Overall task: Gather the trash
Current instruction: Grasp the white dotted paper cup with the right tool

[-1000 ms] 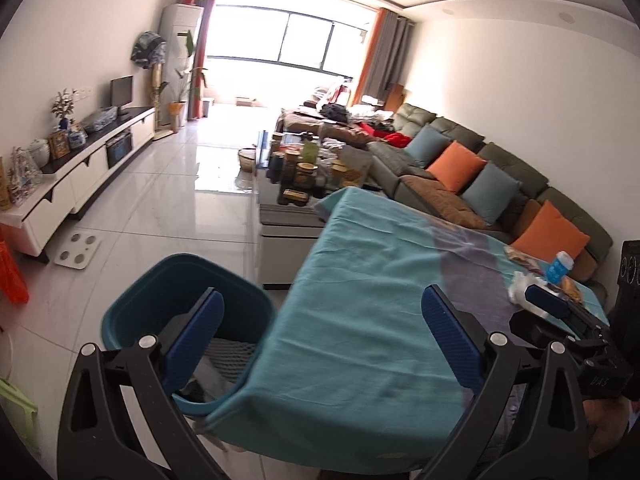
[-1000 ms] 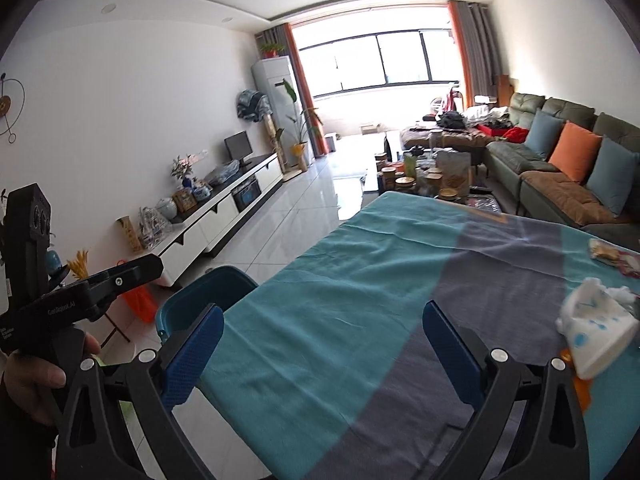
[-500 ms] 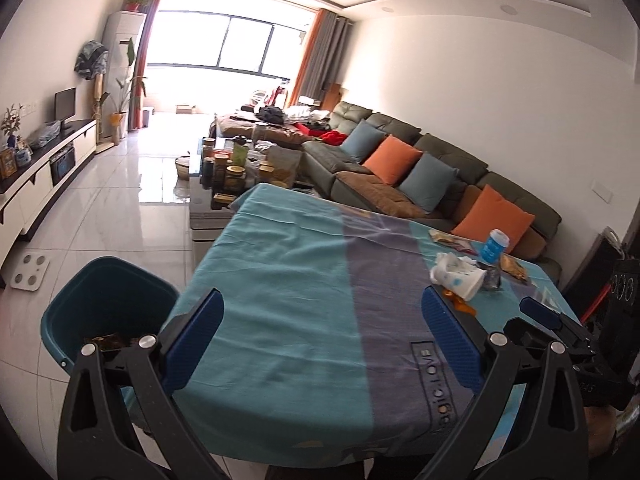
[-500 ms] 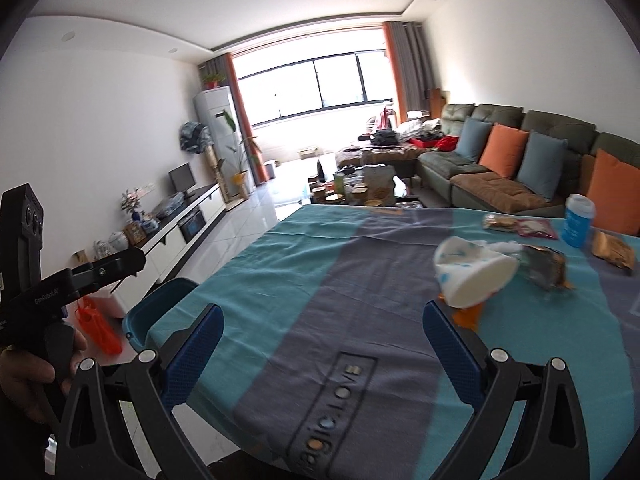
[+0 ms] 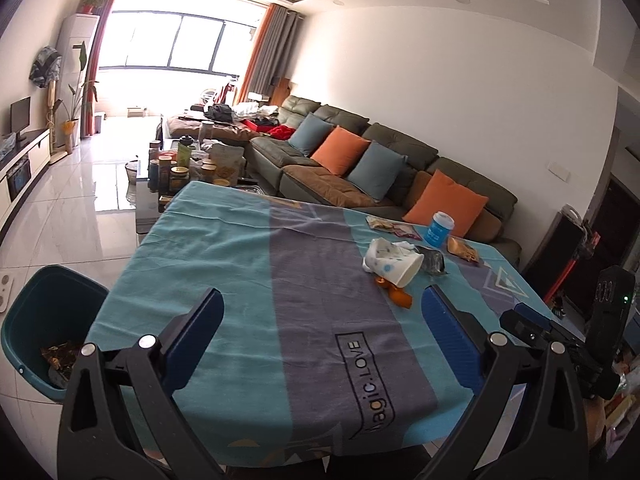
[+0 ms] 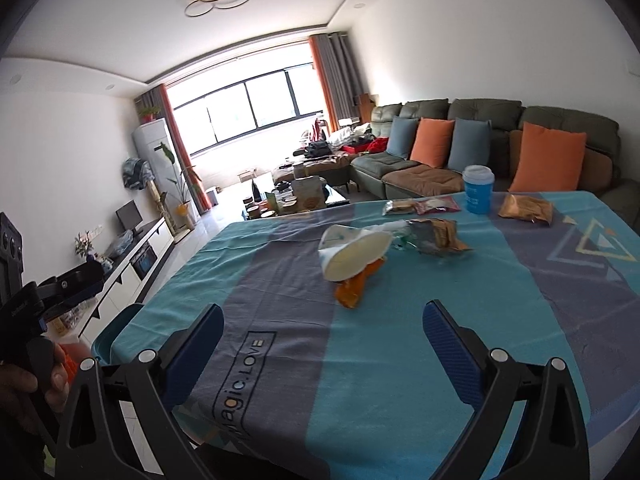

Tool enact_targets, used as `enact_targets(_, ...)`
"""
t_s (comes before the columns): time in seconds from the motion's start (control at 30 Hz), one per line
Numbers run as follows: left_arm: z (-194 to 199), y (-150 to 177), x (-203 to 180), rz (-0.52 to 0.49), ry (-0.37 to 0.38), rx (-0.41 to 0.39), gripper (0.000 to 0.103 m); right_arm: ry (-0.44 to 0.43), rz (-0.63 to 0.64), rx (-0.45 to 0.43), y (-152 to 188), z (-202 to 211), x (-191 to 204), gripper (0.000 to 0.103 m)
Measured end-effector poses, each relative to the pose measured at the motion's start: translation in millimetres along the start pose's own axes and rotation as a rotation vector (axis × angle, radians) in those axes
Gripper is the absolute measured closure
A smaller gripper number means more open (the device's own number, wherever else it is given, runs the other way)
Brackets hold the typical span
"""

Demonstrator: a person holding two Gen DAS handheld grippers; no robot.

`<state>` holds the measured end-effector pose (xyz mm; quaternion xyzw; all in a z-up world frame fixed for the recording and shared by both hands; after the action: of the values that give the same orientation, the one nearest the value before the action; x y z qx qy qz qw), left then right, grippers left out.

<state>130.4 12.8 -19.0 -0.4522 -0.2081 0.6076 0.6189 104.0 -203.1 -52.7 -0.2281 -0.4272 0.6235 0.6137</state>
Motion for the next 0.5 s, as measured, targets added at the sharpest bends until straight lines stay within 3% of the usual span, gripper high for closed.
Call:
enact_targets(0.23,-29.4,-3.2,-17.2,-0.048,0.020,0.037,0.006,0.031,-0.042,0.015,-3.8,-12.9,-28.5,0.007)
enact_targets(0.5,-90.5,-10.8,-39.4,-0.098,0.036,0.100,0.006,0.031,-0.079,0.047,-23.0,-51.4,-47.3,0.007)
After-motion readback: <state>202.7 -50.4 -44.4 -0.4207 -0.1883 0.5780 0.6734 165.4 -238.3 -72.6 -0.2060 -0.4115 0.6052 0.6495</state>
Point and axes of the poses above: each gripper's, at about its wrist camera, not at the fingertips, and z roughly against the way its jaws point, x to its left, y to its underside, the point moved 8 cm from there along -z, roughly the way its jaws point, and after that the axes turned 4 degrees about x, right-handed, at the moved point
